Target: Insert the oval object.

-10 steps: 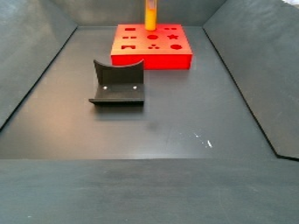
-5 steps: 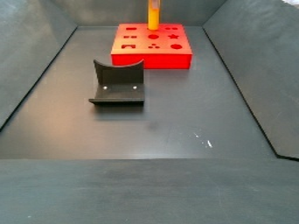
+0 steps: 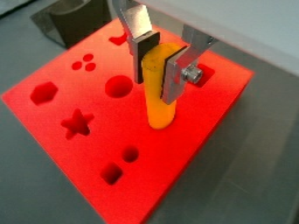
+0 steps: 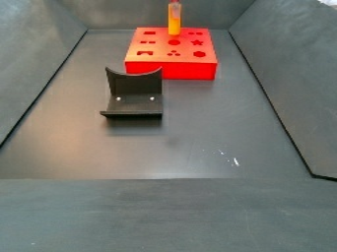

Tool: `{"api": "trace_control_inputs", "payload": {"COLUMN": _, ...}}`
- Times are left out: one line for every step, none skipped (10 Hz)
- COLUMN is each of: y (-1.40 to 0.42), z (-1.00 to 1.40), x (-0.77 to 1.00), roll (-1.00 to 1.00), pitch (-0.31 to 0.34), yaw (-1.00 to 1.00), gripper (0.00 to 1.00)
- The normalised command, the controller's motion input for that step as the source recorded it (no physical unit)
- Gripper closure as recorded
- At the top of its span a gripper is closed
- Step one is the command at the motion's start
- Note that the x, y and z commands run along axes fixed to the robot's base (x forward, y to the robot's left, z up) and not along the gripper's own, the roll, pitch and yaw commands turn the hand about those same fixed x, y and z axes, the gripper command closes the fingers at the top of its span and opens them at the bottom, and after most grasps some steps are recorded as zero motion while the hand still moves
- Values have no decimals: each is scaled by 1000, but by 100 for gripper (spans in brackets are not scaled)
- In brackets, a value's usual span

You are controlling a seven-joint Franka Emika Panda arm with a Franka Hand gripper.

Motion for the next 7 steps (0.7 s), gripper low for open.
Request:
{"api": "trace_control_inputs", "payload": {"y": 63, "z": -566, "x": 0, "roll": 16, "pitch": 7, "yaw": 151, "gripper": 100}}
{"api": "trace_control_inputs", "payload": {"y": 0, "z": -677, "x": 0, "roll": 41, "pitch": 11, "yaw": 0, "gripper": 100}}
{"api": "trace_control_inputs", "payload": {"y": -17, "z": -943, "x": 0, "roll": 73, "pitch": 24, "yaw": -51, "gripper": 100}}
{"api": "trace_control_inputs", "payload": {"y": -71, "z": -1000, "x": 0, "roll": 53, "pitch": 37, "yaw": -146, "gripper": 100}}
{"api": "trace_control_inputs", "payload": {"y": -77, "z": -1000, "x": 0, "roll": 49, "pitch": 11, "yaw": -134, "gripper": 100}}
{"api": "trace_control_inputs", "payload": {"y": 0, "z": -100, "x": 0, "roll": 0, "pitch": -49, "yaw": 0, "gripper": 100}}
{"api": "trace_control_inputs", "payload": {"y": 0, "z": 0, "x": 0, "roll": 0, "pitch": 0, "yaw": 0, "gripper": 100}}
